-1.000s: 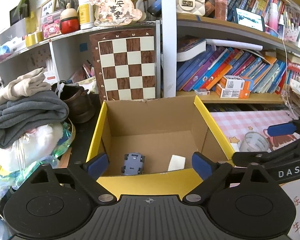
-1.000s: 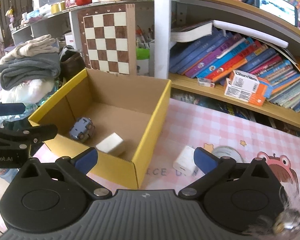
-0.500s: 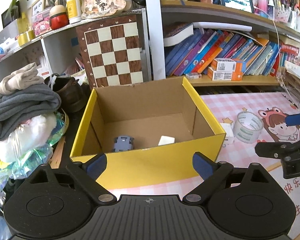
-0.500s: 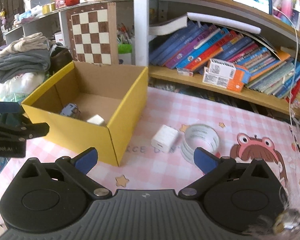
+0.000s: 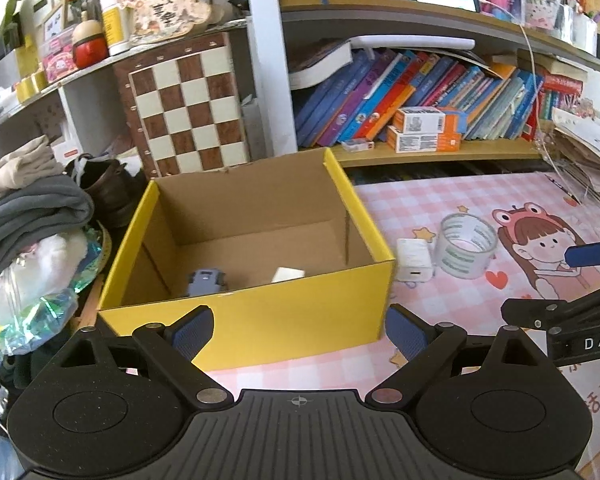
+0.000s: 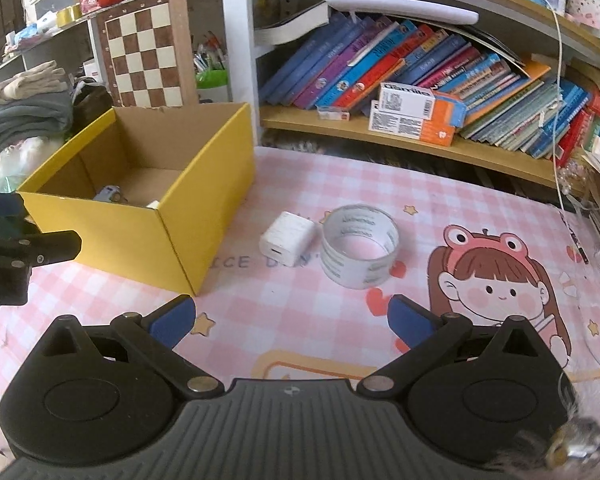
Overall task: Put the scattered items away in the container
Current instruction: 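Move the right gripper to the clear tape roll and close on its rim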
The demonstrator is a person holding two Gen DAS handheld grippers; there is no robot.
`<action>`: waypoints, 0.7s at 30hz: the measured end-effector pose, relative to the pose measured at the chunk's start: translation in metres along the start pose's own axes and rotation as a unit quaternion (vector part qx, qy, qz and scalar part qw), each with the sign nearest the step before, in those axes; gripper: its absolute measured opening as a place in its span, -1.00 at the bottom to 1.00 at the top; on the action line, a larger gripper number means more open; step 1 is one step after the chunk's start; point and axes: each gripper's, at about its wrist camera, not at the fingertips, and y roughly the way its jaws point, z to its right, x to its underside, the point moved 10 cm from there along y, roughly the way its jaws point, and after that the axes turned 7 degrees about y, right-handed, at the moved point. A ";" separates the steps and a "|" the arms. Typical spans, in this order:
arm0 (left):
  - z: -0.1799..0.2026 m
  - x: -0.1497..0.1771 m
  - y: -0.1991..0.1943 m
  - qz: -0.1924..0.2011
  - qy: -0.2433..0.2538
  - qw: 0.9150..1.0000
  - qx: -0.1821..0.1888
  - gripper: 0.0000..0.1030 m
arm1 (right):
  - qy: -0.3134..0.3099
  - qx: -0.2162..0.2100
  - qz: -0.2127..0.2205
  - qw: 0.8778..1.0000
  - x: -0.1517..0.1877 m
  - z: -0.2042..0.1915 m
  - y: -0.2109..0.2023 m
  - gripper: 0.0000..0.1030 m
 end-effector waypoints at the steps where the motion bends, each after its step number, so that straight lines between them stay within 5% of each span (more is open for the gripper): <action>1: 0.004 0.000 0.001 0.000 0.002 1.000 0.001 0.84 | 0.001 0.001 0.000 1.000 0.001 0.004 -0.001 1.00; 21: 0.099 -0.012 0.011 -0.006 0.043 0.999 0.027 0.84 | 0.029 0.003 -0.002 1.000 0.010 0.078 0.003 1.00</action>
